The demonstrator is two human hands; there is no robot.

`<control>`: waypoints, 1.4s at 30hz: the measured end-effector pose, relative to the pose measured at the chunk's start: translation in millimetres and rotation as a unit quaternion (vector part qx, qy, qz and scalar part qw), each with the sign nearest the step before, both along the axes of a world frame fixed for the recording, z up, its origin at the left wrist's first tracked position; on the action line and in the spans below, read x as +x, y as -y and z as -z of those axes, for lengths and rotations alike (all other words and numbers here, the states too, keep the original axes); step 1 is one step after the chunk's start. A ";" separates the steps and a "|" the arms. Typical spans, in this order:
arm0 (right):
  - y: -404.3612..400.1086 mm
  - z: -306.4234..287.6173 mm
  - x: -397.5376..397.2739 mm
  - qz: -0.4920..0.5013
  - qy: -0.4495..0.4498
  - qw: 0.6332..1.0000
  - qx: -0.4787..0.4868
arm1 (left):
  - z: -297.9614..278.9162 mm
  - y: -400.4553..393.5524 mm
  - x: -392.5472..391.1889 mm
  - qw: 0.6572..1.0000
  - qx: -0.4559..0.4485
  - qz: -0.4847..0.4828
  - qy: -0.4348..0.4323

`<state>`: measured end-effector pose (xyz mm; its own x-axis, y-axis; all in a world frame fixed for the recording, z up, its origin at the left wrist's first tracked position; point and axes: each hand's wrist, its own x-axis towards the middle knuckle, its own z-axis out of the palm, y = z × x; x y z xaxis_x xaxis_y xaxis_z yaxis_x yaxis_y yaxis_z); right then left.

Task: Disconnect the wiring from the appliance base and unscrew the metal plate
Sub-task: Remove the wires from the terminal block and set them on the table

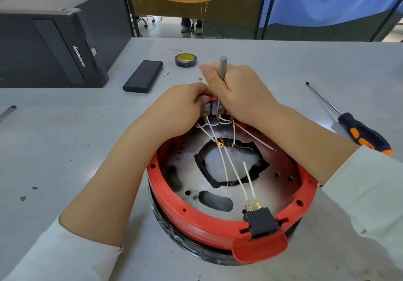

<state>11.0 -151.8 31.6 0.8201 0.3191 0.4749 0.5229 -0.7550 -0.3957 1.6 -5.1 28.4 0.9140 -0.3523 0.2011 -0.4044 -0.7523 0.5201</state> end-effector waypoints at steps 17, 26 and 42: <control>-6.8 -4.1 -4.4 0.019 0.064 0.984 -0.166 | -2.4 0.0 -1.2 0.999 0.021 -0.022 -0.012; -11.0 -5.3 8.5 0.043 -0.051 0.998 -0.021 | 0.5 0.1 2.7 1.000 0.017 -0.006 -0.004; -12.6 -3.9 -2.2 0.045 0.054 0.989 -0.131 | 0.0 -1.0 1.6 0.999 0.009 -0.034 -0.019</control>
